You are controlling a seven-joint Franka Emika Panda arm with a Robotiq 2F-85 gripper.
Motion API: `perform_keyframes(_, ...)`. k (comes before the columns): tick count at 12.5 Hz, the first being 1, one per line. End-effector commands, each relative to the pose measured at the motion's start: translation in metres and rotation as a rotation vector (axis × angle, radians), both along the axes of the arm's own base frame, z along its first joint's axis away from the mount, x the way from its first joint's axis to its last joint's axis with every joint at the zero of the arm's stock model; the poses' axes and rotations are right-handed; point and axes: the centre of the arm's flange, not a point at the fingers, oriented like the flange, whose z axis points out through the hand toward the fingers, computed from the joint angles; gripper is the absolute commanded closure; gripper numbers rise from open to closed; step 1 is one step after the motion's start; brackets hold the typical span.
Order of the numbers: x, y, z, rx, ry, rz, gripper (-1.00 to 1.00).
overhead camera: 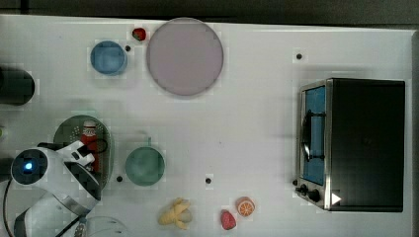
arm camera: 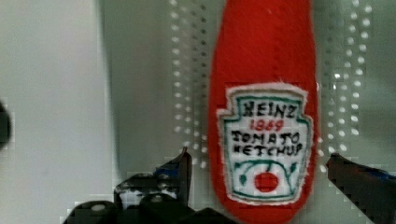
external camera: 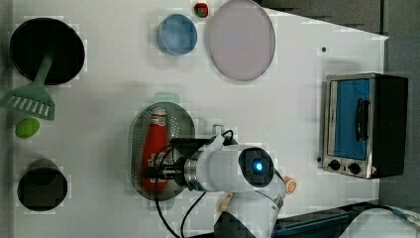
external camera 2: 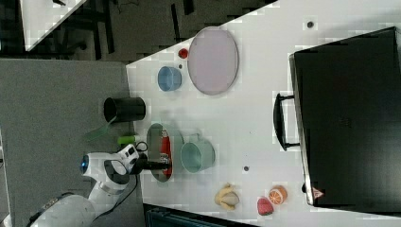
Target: Pick ketchup from strainer and place it on the table
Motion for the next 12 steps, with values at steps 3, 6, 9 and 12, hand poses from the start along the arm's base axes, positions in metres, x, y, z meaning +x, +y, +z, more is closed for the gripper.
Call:
perform_keyframes(3,0.017,-0.001,-0.02,0.042,-0.036,-0.073,-1.0)
perform_keyframes(6,0.014,0.003,-0.02,0.046,-0.047,-0.063,-0.69)
perform_keyframes(9,0.016,0.005,-0.012,0.047,-0.061,-0.059,-0.21)
perform_keyframes(12,0.018,0.01,0.025,0.031,-0.111,-0.036,-0.21)
